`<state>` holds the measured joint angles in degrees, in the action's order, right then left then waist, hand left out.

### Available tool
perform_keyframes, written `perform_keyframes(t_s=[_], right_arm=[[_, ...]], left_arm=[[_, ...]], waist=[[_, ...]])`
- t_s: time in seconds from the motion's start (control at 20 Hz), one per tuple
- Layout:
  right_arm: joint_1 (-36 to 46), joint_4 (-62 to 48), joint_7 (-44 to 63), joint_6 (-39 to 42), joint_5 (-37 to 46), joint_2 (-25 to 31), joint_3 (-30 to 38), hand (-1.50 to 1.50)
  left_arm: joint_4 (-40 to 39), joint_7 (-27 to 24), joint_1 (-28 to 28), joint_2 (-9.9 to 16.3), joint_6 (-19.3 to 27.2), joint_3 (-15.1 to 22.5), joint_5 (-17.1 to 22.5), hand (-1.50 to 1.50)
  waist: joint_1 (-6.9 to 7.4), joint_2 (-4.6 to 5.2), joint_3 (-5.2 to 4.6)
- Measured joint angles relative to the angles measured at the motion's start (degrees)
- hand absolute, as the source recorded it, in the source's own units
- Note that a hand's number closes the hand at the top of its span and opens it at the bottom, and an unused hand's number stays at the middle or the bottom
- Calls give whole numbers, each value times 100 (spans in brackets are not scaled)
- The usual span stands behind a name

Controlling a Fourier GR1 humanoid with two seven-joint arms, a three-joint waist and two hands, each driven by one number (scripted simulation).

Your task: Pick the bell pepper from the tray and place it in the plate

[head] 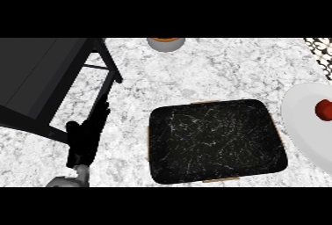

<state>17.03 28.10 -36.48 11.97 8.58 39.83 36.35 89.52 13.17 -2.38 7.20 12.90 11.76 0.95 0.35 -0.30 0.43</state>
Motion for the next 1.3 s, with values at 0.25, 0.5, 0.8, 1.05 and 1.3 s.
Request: perform_keyframes(t_s=[0.25,0.5,0.8,1.05,1.3], right_arm=[[-36,-280,-48,-104,50,189,-3,-150],[-74,-599,-243,-172,63,337,28,-150],[-152,-1026,-508,-228,55,588,116,-150],[-274,-1299,-839,-184,-26,743,235,-150],[-255,-1532,-878,-398,-106,839,356,-150]], left_arm=[[-102,-86,-23,-34,52,-11,-64,0],[-108,-99,-35,-38,11,-21,-25,0],[-117,-148,-41,-41,-17,-18,-10,0],[-76,-28,-47,-15,-40,-4,-1,0],[-97,-63,-57,-10,-72,3,31,0]], waist=[[-4,-8,6],[6,1,7],[21,10,12],[22,27,4],[35,25,10]])
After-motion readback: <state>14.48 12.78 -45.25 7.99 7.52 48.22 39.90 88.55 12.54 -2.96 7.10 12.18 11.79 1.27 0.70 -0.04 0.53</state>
